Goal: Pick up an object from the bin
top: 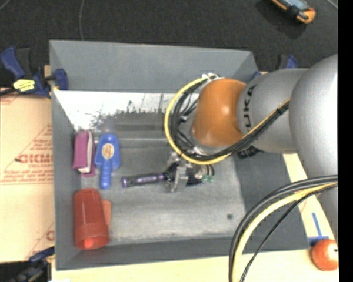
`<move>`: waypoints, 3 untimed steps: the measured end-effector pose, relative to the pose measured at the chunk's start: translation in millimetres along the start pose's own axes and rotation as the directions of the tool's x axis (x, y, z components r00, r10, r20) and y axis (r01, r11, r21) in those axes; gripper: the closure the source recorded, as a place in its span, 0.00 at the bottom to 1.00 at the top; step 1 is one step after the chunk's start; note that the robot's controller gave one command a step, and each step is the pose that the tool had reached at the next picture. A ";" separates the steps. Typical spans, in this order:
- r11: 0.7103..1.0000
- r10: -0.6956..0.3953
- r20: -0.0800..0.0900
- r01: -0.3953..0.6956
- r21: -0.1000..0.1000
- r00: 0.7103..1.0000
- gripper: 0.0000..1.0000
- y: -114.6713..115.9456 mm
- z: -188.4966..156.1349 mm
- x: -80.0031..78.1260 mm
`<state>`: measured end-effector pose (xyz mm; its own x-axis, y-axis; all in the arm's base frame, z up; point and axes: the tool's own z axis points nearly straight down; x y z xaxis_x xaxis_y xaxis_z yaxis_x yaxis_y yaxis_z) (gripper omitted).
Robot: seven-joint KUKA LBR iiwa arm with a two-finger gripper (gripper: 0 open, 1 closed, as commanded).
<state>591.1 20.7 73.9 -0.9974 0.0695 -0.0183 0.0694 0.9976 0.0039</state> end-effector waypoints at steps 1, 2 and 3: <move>1.000 0.000 0.000 0.000 0.000 1.000 1.00 0.0 -0.2 0.0; 1.000 0.001 -0.011 -0.001 0.001 1.000 1.00 -0.8 -32.8 2.9; 1.000 0.001 -0.004 -0.001 0.001 1.000 1.00 -0.6 -65.1 0.5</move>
Offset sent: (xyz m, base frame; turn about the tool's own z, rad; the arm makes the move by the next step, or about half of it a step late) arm 0.0001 -0.0002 0.1141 0.0000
